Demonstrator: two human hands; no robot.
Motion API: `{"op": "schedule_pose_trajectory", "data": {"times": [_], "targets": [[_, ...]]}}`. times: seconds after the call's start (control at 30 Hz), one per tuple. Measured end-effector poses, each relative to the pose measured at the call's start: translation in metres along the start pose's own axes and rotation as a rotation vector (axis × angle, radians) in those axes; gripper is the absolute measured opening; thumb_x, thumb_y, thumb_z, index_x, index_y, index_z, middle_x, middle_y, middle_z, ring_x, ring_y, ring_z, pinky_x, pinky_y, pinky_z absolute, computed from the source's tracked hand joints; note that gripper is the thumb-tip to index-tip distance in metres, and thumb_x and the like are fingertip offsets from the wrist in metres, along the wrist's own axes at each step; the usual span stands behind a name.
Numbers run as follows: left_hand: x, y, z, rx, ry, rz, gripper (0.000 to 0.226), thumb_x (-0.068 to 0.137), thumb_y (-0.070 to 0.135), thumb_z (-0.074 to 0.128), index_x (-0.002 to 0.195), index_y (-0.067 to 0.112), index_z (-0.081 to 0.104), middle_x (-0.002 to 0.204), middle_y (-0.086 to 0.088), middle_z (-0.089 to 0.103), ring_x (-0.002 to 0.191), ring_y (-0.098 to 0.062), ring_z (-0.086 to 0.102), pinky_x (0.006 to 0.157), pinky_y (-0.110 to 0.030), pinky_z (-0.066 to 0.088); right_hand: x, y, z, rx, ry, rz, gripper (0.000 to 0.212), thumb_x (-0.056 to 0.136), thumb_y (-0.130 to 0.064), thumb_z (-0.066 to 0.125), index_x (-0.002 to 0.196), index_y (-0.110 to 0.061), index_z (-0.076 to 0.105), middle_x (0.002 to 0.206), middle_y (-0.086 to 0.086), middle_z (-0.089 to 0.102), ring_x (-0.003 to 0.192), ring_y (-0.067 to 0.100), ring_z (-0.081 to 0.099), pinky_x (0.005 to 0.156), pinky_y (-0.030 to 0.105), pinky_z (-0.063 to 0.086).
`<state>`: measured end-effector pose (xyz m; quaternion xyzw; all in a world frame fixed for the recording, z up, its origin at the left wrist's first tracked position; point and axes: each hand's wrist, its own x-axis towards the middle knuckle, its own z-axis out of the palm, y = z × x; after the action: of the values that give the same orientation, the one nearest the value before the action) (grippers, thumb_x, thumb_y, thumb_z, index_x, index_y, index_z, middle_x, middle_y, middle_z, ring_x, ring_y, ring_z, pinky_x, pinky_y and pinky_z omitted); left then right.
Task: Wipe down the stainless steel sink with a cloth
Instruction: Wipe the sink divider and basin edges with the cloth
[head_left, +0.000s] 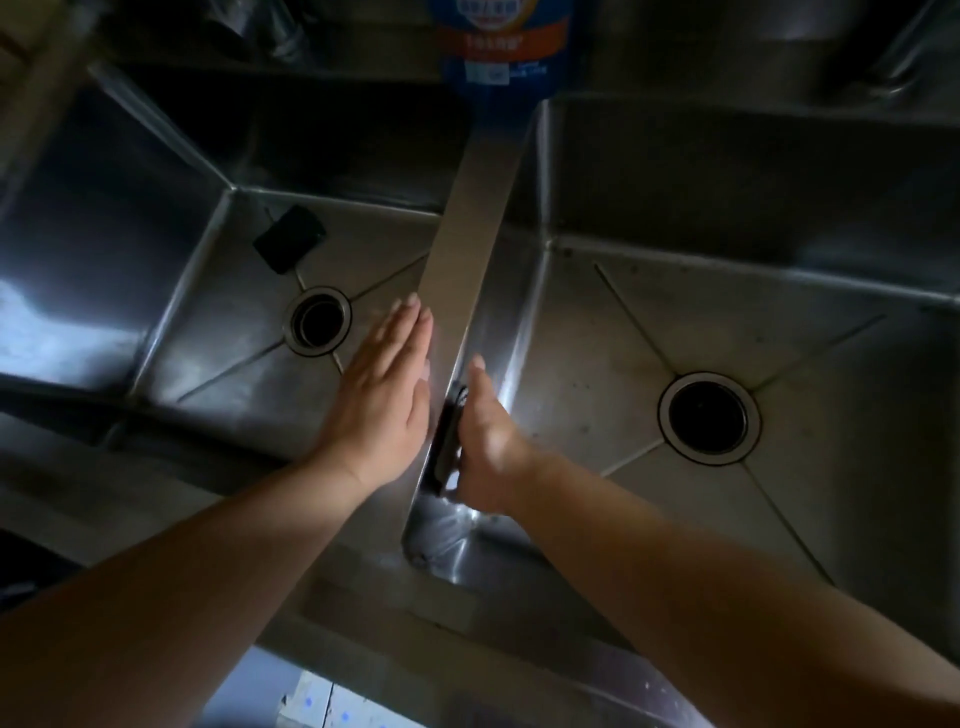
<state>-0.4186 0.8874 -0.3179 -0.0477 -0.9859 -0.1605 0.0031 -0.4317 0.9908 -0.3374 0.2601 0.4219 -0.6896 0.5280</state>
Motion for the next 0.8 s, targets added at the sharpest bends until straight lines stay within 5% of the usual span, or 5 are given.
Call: {"op": "schedule_pose_trajectory", "data": {"times": [0.17,0.33,0.57,0.7,0.8], "targets": [[-0.001,0.002,-0.004,0.042,-0.006,0.060,0.044,0.087,0.005,0.032,0.126,-0.013,0.044,0.135,-0.029,0.041,0.128,-0.042,0.035,0.107,-0.042,0.026,-0.005,-0.007,0.000,0.116,-0.151,-0.080,0.083,0.088,-0.069,0.007,0.137,-0.014,0.043,0.130,-0.003,0.054,0.122,0.014,0.048,0.069,0.020,0.042],[0.000,0.004,-0.006,0.074,-0.036,0.137,0.049,0.083,0.008,0.029,0.123,-0.014,0.045,0.132,-0.031,0.045,0.123,-0.046,0.041,0.107,-0.035,0.021,0.019,-0.006,-0.003,0.257,-0.029,-0.083,0.082,0.088,-0.071,0.013,0.131,-0.012,0.050,0.136,0.014,0.053,0.127,0.026,0.049,0.108,0.035,0.036],[0.001,0.002,-0.004,0.052,-0.031,0.148,0.048,0.084,0.009,0.031,0.125,-0.013,0.044,0.133,-0.030,0.043,0.125,-0.045,0.038,0.107,-0.033,0.019,0.010,0.027,-0.004,-0.008,-0.037,-0.015,0.078,0.087,-0.070,0.014,0.139,-0.017,0.039,0.140,0.004,0.046,0.128,0.018,0.041,0.104,0.033,0.029],[0.001,0.003,-0.005,0.050,-0.032,0.217,0.046,0.082,0.005,0.033,0.122,-0.014,0.047,0.130,-0.031,0.046,0.122,-0.045,0.039,0.106,-0.033,0.023,0.020,0.010,-0.012,0.087,0.013,-0.081,0.073,0.088,-0.070,0.012,0.108,-0.017,0.059,0.104,0.006,0.065,0.102,0.021,0.059,0.096,0.037,0.041],[0.001,0.004,-0.007,0.051,-0.049,0.238,0.046,0.082,0.005,0.033,0.121,-0.014,0.047,0.129,-0.032,0.046,0.121,-0.047,0.040,0.107,-0.033,0.021,0.039,0.006,-0.021,0.209,0.073,-0.050,0.076,0.090,-0.067,0.013,0.129,-0.014,0.050,0.121,0.008,0.060,0.110,0.023,0.058,0.099,0.038,0.043]]}}
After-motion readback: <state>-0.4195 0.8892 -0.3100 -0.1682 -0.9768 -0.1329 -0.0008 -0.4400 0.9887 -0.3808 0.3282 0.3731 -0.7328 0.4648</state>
